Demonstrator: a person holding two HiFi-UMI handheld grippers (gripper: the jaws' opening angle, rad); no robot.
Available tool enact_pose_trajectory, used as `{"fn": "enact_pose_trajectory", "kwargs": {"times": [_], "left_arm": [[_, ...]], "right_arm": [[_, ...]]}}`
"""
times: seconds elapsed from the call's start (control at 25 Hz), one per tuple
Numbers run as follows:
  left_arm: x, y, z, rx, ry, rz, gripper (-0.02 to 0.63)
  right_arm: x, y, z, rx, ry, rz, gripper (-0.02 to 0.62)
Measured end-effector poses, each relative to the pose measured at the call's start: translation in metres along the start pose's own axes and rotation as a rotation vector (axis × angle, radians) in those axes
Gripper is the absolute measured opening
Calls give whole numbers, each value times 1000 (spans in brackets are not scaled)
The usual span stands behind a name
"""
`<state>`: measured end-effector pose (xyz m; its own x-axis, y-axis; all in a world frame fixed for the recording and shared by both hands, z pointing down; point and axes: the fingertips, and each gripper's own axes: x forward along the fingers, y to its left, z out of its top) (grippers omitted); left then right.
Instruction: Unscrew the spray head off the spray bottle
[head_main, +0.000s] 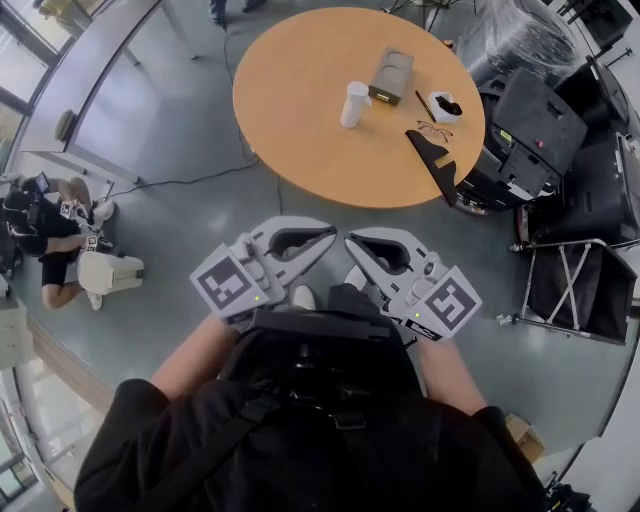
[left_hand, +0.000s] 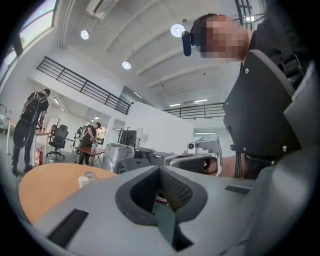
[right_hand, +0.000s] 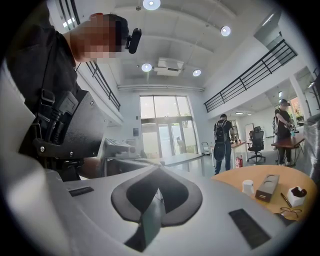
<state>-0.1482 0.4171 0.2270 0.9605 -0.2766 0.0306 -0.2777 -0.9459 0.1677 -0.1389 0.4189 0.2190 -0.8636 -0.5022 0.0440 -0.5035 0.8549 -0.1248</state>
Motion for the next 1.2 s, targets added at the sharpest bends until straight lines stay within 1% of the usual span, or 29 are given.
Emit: {"fn": "enact_pose_trajectory", "kwargs": {"times": [0.16,0.48,0.64,0.8,1.0,1.2], "left_arm": [[27,19,4,1,-6,25,5],[100,56,18,5,-29,63,5],[139,68,19,8,-20,90,4],[166,80,20,6,-10,119,4],[196,93,15,10,9,150,5],[202,106,16,10,13,164,5]], "right_arm": [[-5,-30,4,-3,-5,29,6],[-25,-111,16,-3,-14,71,6],[-42,-148,18,2,-25,92,6],[-52,-179,17,11,-21,114,6],[-61,-209,11,17,-16,146,6],[-56,-225,10,26,-18,152,6]]}}
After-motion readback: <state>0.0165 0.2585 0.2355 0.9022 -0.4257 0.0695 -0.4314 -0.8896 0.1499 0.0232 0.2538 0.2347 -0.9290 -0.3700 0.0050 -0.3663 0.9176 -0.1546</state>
